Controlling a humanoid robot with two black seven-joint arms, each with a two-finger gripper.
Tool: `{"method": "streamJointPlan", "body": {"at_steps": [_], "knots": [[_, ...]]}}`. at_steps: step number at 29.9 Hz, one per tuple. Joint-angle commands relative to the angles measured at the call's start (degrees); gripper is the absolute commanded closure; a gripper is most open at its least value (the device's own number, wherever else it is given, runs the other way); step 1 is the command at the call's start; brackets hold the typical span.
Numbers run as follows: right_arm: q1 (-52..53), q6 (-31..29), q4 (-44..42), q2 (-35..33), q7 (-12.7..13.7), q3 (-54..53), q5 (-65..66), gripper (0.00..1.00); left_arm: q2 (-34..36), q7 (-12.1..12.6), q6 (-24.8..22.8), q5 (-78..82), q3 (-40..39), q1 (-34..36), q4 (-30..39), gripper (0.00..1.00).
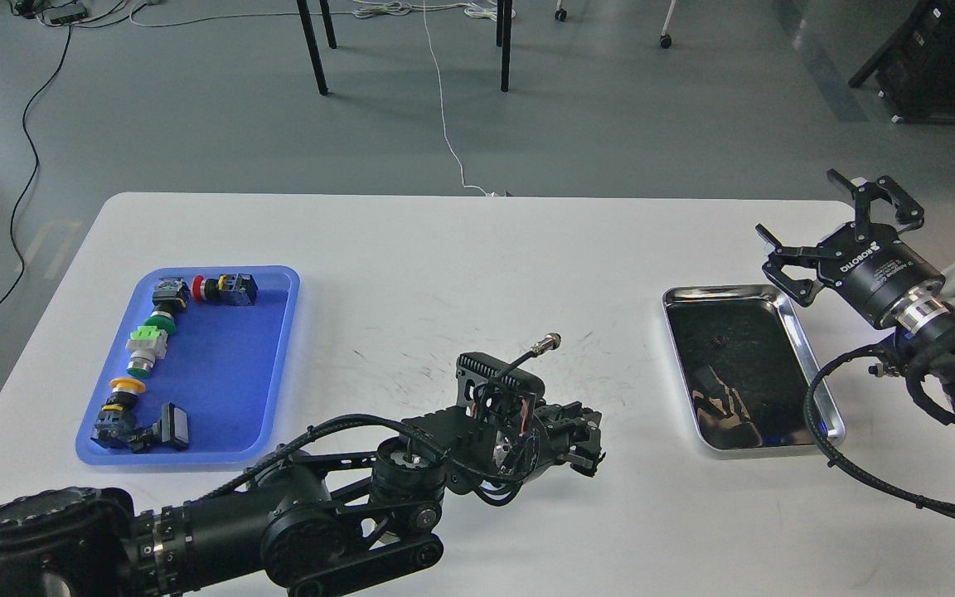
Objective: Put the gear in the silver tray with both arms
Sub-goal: 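Carry the gear with the left gripper and set it on the table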
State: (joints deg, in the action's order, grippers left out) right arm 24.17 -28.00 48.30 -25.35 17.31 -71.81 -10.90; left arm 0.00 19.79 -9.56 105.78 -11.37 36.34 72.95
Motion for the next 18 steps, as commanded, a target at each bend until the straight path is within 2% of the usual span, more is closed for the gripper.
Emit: {"method": "streamJointPlan", "body": {"at_steps": [1, 13, 18], "knots": [[0.0, 0.0, 0.0, 0.1, 0.0, -1.0, -0.1, 0.03, 0.0, -0.2, 0.2, 0.0, 1.1, -0.3, -0.2, 0.89], [-0.1, 0.0, 0.0, 0.5, -0.9, -2.7, -0.4, 0.03, 0.0, -1.3, 0.6, 1.7, 1.5, -2.6, -0.9, 0.85], [-0.1, 0.0, 0.1, 0.6, -0.8, -2.4, -0.4, 0.03, 0.0, -1.3, 1.3, 2.1, 1.5, -2.7, -0.9, 0.7]]}}
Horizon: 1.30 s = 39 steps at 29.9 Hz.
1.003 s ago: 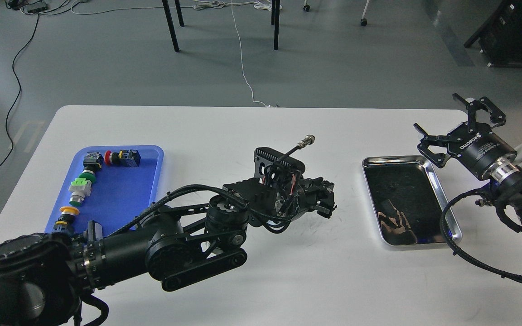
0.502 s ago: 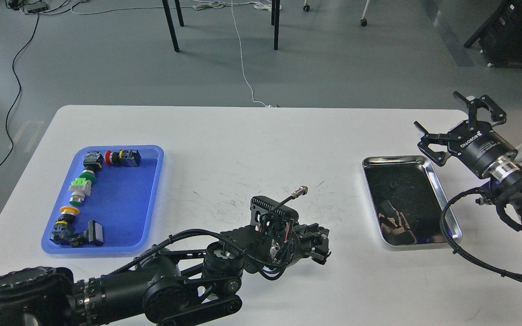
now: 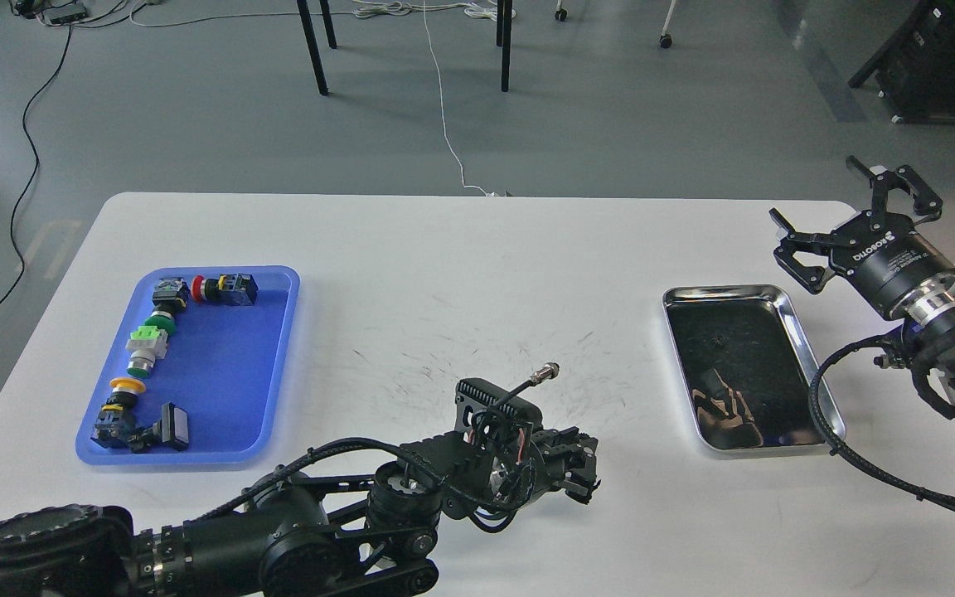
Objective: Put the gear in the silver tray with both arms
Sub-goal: 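Carry the gear with the left gripper and set it on the table, then withdraw the left gripper and bring the right gripper toward the gear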
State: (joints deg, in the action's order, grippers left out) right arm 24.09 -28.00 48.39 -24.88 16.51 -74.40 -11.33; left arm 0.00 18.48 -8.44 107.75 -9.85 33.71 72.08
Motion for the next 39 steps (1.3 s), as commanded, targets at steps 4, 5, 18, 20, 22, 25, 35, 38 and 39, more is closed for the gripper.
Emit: {"method": "streamJointPlan", "body": {"at_steps": [4, 5, 18, 20, 22, 25, 35, 38, 39], "knots": [[0.0, 0.0, 0.0, 0.3, 0.0, 0.6, 0.0, 0.03, 0.0, -0.2, 0.7, 0.2, 0.0, 0.0, 0.3, 0.62], [0.1, 0.0, 0.0, 0.3, 0.0, 0.7, 0.0, 0.03, 0.0, -0.5, 1.1, 0.1, 0.0, 0.0, 0.3, 0.61], [0.1, 0.0, 0.1, 0.4, 0.0, 0.7, 0.0, 0.03, 0.0, -3.4, 7.7, -0.7, -0.1, 0.0, 1.4, 0.14], [0.1, 0.0, 0.2, 0.4, 0.0, 0.8, 0.0, 0.03, 0.0, -3.4, 8.2, -2.5, -0.2, 0.3, 2.4, 0.08], [0.1, 0.0, 0.2, 0.4, 0.0, 0.9, 0.0, 0.03, 0.0, -2.7, 8.6, -6.4, -0.7, 1.2, 3.5, 0.03], [0.3, 0.0, 0.5, 0.1, 0.0, 1.0, 0.1, 0.03, 0.0, -2.2, 11.9, -12.5, -7.8, 4.3, 3.6, 0.02], [5.5, 0.0, 7.7, -1.7, 0.5, 5.8, 1.3, 0.02, 2.4, -1.5, 13.1, -32.4, -35.8, 11.6, 3.0, 0.02], [8.9, 0.0, 10.2, -3.3, 0.6, 10.7, 3.0, 0.02, 10.8, -2.0, 13.9, -39.1, -38.5, 12.2, 3.2, 0.02], [9.6, 0.0, 11.8, -3.6, 0.6, 12.2, 3.5, 0.02, 13.2, -2.1, 14.2, -40.8, -39.3, 12.2, 3.2, 0.02]]}}
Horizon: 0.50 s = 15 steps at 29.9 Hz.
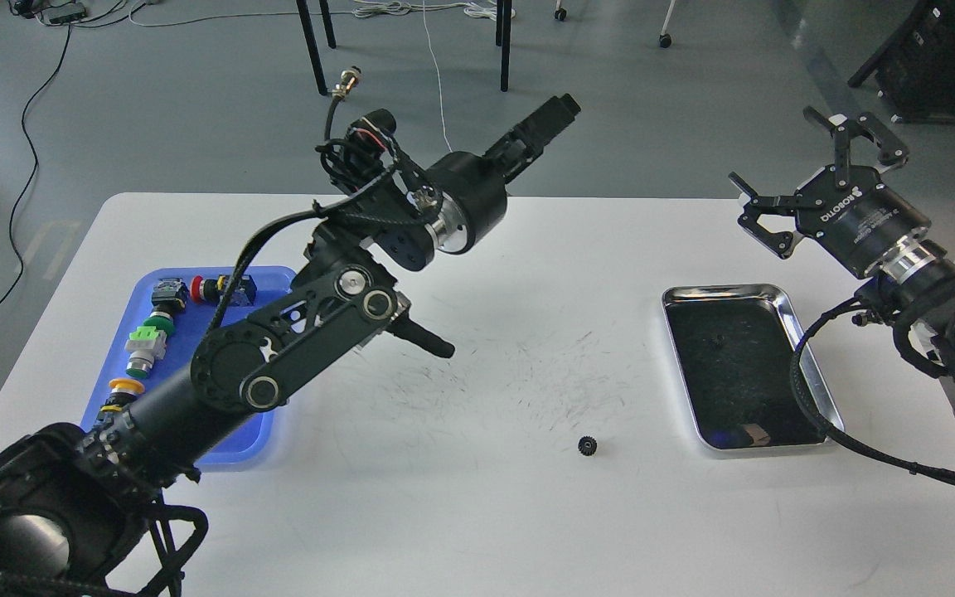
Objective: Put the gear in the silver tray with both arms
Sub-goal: 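Withdraw the left gripper and bring the right gripper toward the gear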
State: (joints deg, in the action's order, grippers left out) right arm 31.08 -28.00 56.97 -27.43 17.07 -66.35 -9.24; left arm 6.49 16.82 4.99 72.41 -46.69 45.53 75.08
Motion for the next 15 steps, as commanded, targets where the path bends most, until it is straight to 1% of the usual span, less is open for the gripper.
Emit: {"method": "streamJointPlan", "body": {"at_steps": [1, 4, 8, 9, 11, 15], "knots": [[3.4, 0.7, 5.1, -1.3, 0.2, 5.9, 2.2, 0.02, 9.2, -0.6, 0.9, -7.4, -3.2, 0.3, 0.2, 0.02], [7.0, 2.3, 10.7, -3.4, 0.6, 11.5, 8.7, 0.02, 16.1, -0.7, 1.1, -15.2, -7.3, -0.6, 0.3, 0.02], [13.6, 3.1, 15.1, -4.3, 1.5, 21.0, 16.5, 0.02, 23.7, -0.8, 1.0, -28.2, -11.2, -3.2, 0.0, 0.02], [15.9, 3.4, 15.6, -4.3, 1.9, 23.8, 17.7, 0.02, 25.9, -1.2, 1.0, -31.1, -11.7, -4.0, 0.0, 0.02], [20.4, 3.7, 16.4, -3.5, 2.8, 30.0, 19.4, 0.02, 29.4, -2.3, 0.8, -35.7, -12.1, -5.7, -0.4, 0.02], [33.9, 3.8, 20.1, 0.4, 6.6, 49.9, 25.2, 0.02, 35.2, -5.7, 0.5, -42.5, -12.5, -10.7, -2.1, 0.02]]}}
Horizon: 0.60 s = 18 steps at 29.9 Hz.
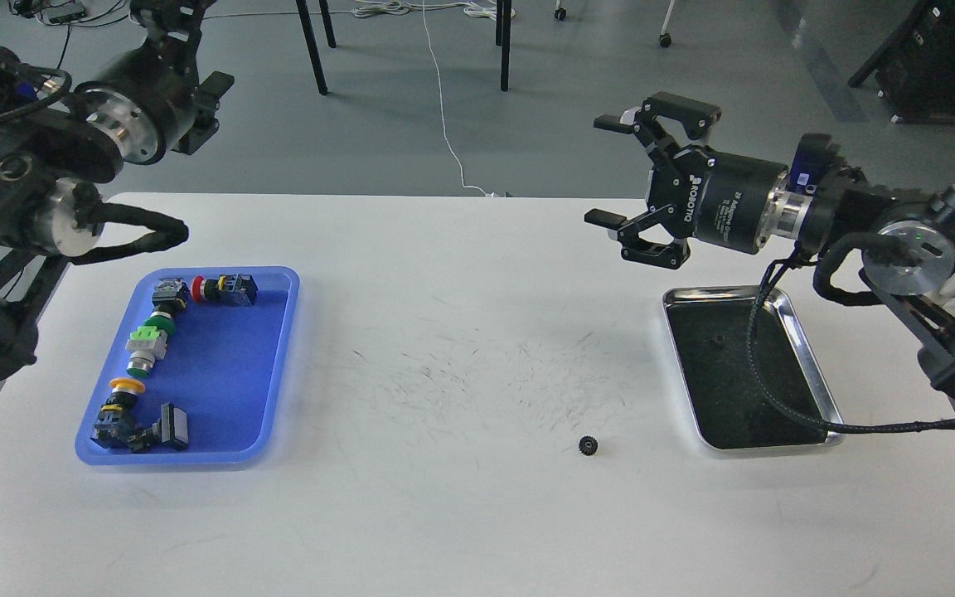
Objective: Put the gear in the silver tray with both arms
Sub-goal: 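Withdraw the left gripper and bring the right gripper toward the gear, then grasp the black gear on the table with the right gripper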
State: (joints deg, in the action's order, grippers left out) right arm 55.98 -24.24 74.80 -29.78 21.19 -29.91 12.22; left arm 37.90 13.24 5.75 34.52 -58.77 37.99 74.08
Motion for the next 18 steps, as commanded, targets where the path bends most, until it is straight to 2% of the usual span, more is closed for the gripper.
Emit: {"method": "streamJointPlan", "body": {"at_steps": [1, 5, 9, 14, 18], "knots": [[11.9, 0.0, 3.0, 3.5, 3.1, 18.5, 4.9, 0.02, 4.5, -2.3, -0.2, -6.0, -1.0, -4.0, -1.5, 0.02], [23.7, -0.1, 9.0, 4.5, 4.3, 36.5, 11.1, 0.02, 7.8, -1.9, -0.6, -10.4, -2.2, -6.3, -3.0, 0.02], [32.7, -2.0, 16.2, 3.9, 4.6, 46.0, 19.6, 0.02, 11.3, -2.3, -5.2, -10.5, -2.2, -9.5, -3.3, 0.02], [33.4, -3.8, 13.2, 4.4, 5.2, 54.2, 29.9, 0.02, 11.4, -3.4, -5.6, -10.4, -2.2, -10.9, -5.1, 0.02], [30.1, -3.8, 7.5, 6.0, 5.2, 55.7, 30.2, 0.02, 11.5, -3.7, -5.6, -10.3, -2.2, -11.1, -5.1, 0.02]]}}
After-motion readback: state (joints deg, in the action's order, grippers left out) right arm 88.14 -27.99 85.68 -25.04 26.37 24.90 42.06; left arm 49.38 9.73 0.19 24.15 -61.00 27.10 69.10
